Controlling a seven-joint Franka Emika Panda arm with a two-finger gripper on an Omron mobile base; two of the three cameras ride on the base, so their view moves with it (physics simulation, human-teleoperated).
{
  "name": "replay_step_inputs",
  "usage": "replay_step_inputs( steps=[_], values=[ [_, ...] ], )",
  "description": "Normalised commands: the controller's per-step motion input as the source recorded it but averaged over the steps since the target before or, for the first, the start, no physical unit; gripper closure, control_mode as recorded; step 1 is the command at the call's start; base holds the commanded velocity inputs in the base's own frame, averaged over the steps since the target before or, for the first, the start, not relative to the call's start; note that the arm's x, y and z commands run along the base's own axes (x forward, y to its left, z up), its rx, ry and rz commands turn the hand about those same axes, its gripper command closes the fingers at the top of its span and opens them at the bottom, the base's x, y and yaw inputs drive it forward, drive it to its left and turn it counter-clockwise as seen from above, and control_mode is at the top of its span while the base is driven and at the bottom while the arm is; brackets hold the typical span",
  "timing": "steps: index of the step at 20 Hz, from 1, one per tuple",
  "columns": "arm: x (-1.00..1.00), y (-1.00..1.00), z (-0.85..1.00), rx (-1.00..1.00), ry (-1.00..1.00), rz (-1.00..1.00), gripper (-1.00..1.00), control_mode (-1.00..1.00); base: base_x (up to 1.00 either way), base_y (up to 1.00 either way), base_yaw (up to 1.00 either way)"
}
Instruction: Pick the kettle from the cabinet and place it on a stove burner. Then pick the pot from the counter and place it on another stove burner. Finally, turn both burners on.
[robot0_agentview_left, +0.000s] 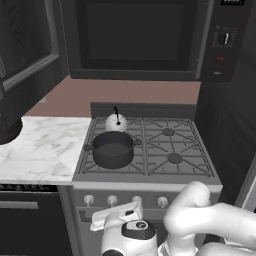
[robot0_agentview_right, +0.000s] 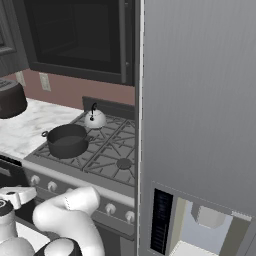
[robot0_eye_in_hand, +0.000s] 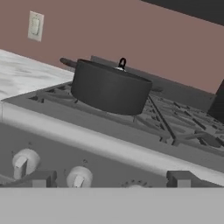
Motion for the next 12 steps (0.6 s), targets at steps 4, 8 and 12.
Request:
replay_step_inputs(
  steps=[4,8,12],
  values=[
    [-0.01,-0.07,-0.05,0.0,-0.01,-0.08,-1.0,-1.0,0.0,0.0,0.0],
    [0.0,-0.02,-0.12,0.0,-0.08,-0.09,-1.0,-1.0,0.0,0.0,0.0],
    [0.0,0.0,-0.21,0.0,-0.15,-0.08,-1.0,-1.0,0.0,0.0,0.0]
  ],
)
